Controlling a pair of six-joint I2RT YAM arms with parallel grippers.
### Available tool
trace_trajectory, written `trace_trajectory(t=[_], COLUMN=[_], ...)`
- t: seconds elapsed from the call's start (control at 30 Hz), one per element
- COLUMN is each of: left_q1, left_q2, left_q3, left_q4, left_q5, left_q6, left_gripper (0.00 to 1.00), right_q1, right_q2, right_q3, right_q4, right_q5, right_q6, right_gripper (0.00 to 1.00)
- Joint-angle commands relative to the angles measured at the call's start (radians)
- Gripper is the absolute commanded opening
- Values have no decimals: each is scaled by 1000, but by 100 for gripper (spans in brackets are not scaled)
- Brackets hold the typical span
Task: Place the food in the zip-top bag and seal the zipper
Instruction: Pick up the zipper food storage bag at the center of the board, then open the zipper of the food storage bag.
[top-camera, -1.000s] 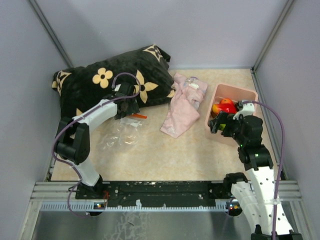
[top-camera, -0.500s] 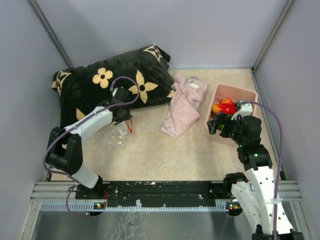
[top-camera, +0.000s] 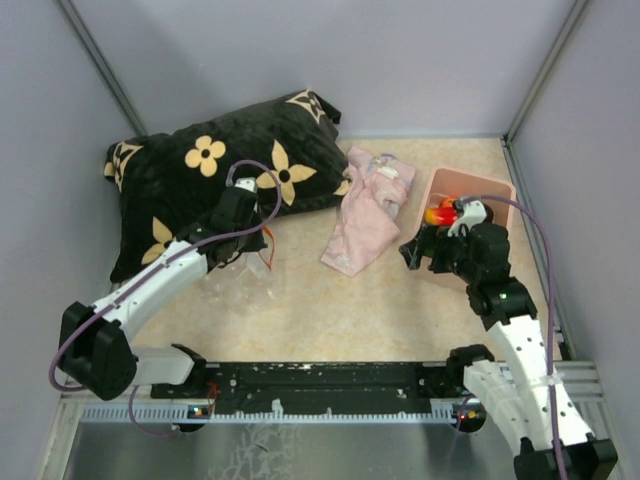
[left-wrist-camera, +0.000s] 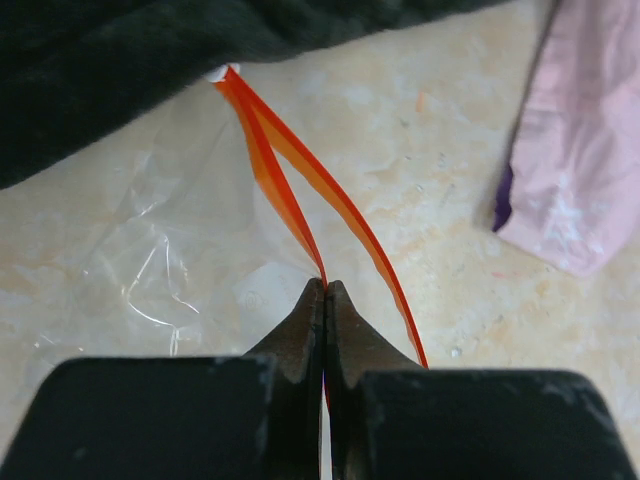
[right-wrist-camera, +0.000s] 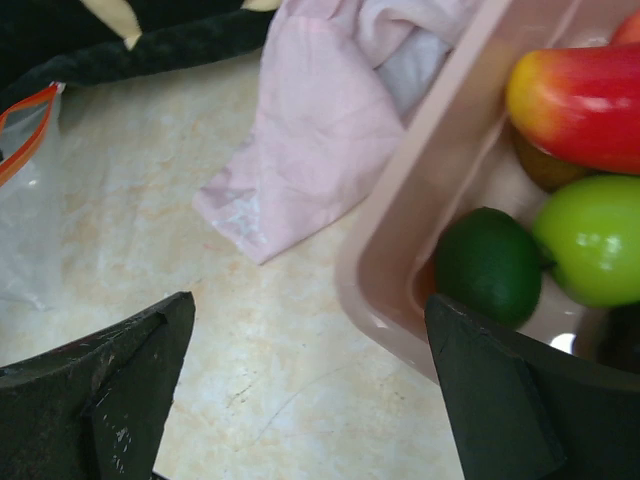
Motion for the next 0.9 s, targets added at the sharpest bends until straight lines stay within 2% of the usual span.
trace_trajectory(t=[0.0,0.13,0.27,0.67,0.87], left_q1=[-51,-116,-176,-317,-359], left_q2=[-68,-127,-157,-167,-135], left_q3=[-42,-100,-121,-105,-64], left_q4=[74,146,189,201,212], left_q5=[77,72,72,-30,-41], left_q6=[73,103,134,198,210], left_gripper=[0,0,0,0,0], right_q1=[124,301,406,547,578], right_q2=[57,180,296,469,548], right_q3=[50,92,130,160,134], right_q4=[118,178,244,454,556], right_q5=[28,141,176,187,223], right_q6=[25,43,71,247,328], right_gripper=[99,99,99,99,93])
